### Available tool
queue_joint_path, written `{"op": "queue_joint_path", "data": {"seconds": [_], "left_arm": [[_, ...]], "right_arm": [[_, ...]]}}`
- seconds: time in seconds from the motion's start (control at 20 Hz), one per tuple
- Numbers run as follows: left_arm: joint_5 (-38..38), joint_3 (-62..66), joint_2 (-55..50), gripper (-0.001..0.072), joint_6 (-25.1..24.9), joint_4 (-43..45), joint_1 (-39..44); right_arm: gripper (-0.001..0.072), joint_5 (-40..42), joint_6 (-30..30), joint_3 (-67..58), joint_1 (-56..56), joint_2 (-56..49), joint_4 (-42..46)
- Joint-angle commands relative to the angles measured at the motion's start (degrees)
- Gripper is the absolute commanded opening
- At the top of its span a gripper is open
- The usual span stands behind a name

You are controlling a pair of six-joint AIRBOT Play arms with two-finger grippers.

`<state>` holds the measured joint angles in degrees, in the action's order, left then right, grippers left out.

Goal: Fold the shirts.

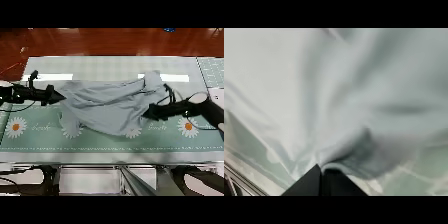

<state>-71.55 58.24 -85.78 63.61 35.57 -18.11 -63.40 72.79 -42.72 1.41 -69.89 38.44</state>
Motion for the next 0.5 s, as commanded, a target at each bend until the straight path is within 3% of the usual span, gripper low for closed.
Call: {"op": "queue_joint_path", "data": {"seconds": [0.0,0.25,0.45], "left_arm": [[-0.94,7.32,7.08,0.0017,0.07,-7.45,-0.22],[1.46,28.57,20.04,0.0017,5.88,-9.57,-1.29],[0.68,42.42,26.84,0.0017,5.46,-9.42,-2.75]], "right_arm": [[0.0028,-3.17,1.57,-18.80,-0.96,3.23,2.32],[0.0028,-3.34,7.37,-53.11,-5.66,9.81,15.08],[0.0028,-4.00,6.49,-67.06,-6.29,16.57,20.72]]}}
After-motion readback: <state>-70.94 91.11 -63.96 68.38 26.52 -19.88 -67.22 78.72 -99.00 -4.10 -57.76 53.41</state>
